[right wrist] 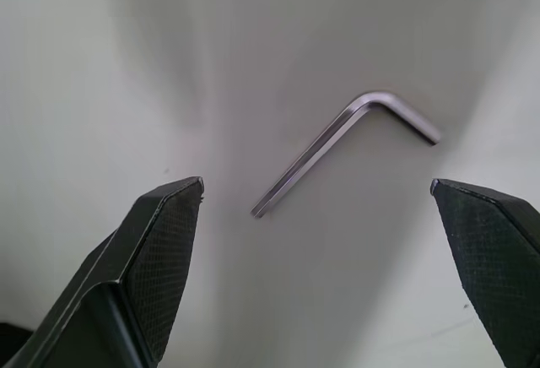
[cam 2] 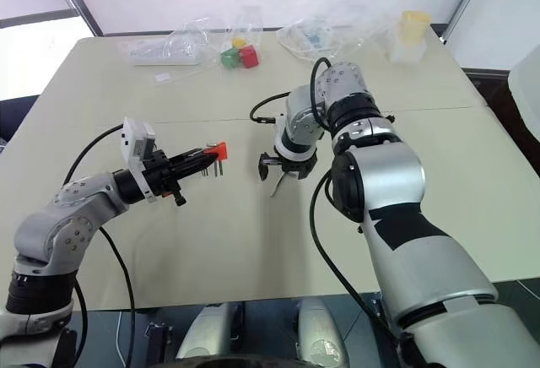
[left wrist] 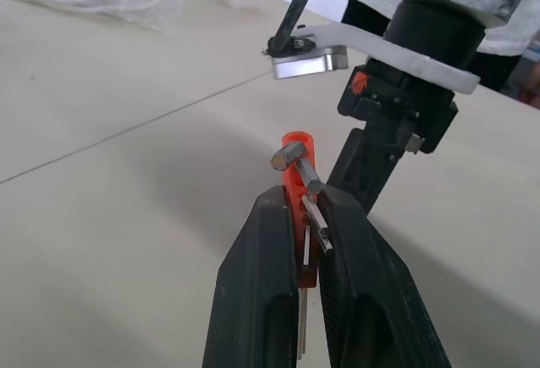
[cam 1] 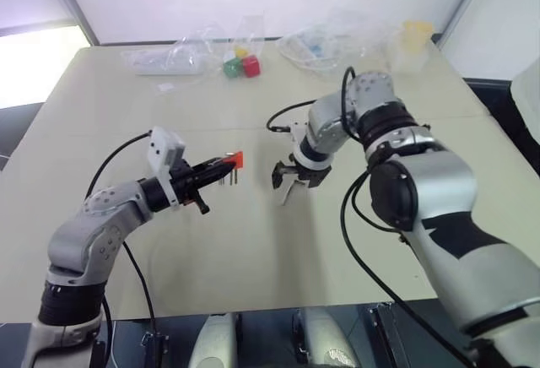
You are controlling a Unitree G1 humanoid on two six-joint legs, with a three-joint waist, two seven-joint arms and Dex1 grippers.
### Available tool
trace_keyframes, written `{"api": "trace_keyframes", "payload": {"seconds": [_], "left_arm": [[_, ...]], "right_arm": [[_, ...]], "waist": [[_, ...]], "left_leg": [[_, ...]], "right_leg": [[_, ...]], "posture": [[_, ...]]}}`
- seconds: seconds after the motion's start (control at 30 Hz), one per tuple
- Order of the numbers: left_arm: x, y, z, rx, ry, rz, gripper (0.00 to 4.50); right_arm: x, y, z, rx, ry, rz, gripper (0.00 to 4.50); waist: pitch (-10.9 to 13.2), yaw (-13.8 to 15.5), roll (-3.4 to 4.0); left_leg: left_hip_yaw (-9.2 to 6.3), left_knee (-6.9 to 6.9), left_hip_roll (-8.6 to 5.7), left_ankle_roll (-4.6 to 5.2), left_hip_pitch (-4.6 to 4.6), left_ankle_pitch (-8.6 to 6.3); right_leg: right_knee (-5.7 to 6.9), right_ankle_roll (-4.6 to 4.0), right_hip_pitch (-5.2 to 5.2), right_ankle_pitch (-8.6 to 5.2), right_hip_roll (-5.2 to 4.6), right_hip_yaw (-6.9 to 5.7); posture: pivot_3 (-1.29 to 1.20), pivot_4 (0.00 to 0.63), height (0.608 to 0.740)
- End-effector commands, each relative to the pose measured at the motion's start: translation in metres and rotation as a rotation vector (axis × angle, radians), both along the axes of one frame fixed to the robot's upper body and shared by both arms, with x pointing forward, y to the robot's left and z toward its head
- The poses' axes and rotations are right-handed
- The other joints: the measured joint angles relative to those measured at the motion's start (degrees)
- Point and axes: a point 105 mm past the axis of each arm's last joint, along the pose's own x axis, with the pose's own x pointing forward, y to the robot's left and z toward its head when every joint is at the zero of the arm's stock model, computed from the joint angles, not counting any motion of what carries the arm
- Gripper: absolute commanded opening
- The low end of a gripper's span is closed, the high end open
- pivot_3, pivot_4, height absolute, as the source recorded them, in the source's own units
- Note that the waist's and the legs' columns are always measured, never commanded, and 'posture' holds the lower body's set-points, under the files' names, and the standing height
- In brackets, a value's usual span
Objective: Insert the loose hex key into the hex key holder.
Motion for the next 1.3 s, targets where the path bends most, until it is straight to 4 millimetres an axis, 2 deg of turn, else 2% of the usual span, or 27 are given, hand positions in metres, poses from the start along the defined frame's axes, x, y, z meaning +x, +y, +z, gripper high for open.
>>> {"api": "trace_keyframes", "payload": {"seconds": [0.03, 0.23, 0.63, 0.9, 1.0, 1.23, 1.3], "left_arm": [[-0.003, -0.005, 0.009, 0.003, -0.054, -0.022, 0.00], [-0.004, -0.004, 0.009, 0.005, -0.054, -0.020, 0.00], [-0.007, -0.003, 0.009, 0.011, -0.052, -0.019, 0.00], [-0.007, -0.004, 0.008, 0.016, -0.052, -0.020, 0.00], [-0.007, -0.004, 0.008, 0.017, -0.050, -0.019, 0.00], [-0.007, -0.004, 0.008, 0.019, -0.052, -0.015, 0.00], [-0.007, -0.004, 0.008, 0.019, -0.052, -0.015, 0.00]], "right_arm": [[-0.003, 0.005, 0.009, 0.012, 0.017, 0.016, 4.48], [-0.007, 0.008, 0.006, 0.014, 0.045, 0.027, 4.48], [0.008, 0.011, 0.000, 0.033, -0.074, 0.012, 4.48], [0.014, 0.013, -0.013, 0.013, -0.132, -0.042, 4.48], [0.014, 0.016, -0.017, -0.003, -0.159, -0.049, 3.66], [0.013, 0.017, -0.026, -0.038, -0.202, -0.051, 0.11], [0.012, 0.019, -0.027, -0.038, -0.211, -0.042, 0.04]], "waist": [[0.0, 0.0, 0.01], [0.0, 0.0, 0.01], [0.0, 0.0, 0.00], [0.0, -0.1, -0.05], [-0.1, -0.1, -0.08], [-0.1, -0.8, -0.10], [-0.1, -1.3, -0.10]], "left_leg": [[0.02, 0.00, -0.01, 0.00, -0.01, 0.00], [0.04, 0.01, -0.01, 0.00, 0.00, 0.00], [0.06, 0.01, 0.01, 0.00, -0.01, 0.00], [0.08, 0.05, 0.05, 0.00, 0.09, 0.00], [0.10, 0.07, 0.06, -0.01, 0.19, 0.01], [0.18, 0.06, 0.14, -0.01, 0.35, 0.00], [0.18, 0.04, 0.16, -0.01, 0.37, 0.00]], "right_leg": [[0.00, 0.00, 0.00, 0.00, -0.01, 0.01], [0.00, 0.00, 0.00, 0.00, -0.01, 0.03], [0.01, 0.01, -0.02, 0.01, -0.04, 0.03], [0.11, 0.00, 0.01, 0.01, -0.03, 0.04], [0.20, -0.02, 0.07, 0.02, -0.02, 0.06], [0.25, -0.05, 0.14, 0.04, 0.08, 0.15], [0.27, -0.05, 0.14, 0.04, 0.10, 0.16]], "posture": [[0.00, 0.150, 0.740], [0.00, 0.150, 0.740], [0.00, 0.150, 0.740], [0.00, 0.150, 0.740], [0.00, 0.150, 0.740], [0.00, 0.150, 0.740], [0.00, 0.150, 0.740]]}}
